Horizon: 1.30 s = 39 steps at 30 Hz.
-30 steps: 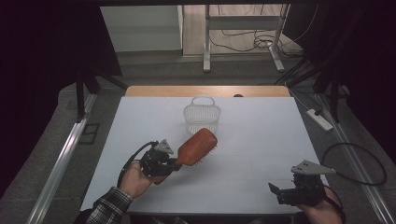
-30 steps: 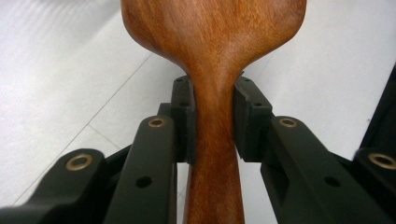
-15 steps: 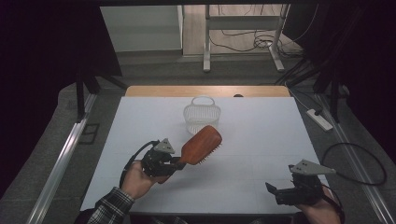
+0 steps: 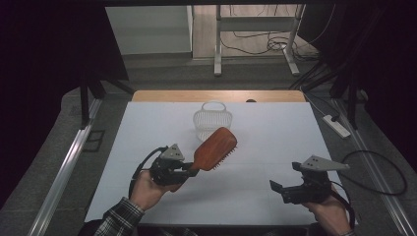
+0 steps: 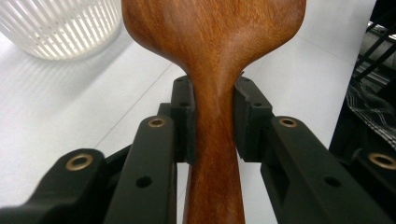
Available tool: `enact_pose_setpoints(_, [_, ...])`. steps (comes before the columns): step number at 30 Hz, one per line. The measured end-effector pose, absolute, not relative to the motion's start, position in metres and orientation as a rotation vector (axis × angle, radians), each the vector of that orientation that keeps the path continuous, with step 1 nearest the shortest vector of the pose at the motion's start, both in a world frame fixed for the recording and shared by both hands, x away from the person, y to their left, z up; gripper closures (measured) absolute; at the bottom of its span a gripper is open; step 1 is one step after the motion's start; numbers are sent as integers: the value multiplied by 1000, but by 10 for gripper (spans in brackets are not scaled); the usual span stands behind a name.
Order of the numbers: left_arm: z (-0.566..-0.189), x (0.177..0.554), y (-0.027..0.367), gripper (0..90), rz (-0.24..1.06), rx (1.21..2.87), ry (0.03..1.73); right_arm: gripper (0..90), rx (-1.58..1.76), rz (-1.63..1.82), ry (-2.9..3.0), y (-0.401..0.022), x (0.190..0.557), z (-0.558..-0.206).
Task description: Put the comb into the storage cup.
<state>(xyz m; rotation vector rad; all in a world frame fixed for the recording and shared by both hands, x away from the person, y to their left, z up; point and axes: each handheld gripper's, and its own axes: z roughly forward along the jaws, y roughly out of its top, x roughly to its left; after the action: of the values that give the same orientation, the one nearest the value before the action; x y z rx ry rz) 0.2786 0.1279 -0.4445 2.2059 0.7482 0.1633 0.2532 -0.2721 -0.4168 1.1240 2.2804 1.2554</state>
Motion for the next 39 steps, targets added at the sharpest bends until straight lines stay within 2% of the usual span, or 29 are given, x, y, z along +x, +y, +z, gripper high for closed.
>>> enact_pose_setpoints(18, [-441,280,116,723,169,2179,740,0,1101,1321,2313,-250,280,-400])
enact_pose_setpoints(39, [-442,283,105,724,179,2135,750,0,1173,1378,2379,-204,302,-393])
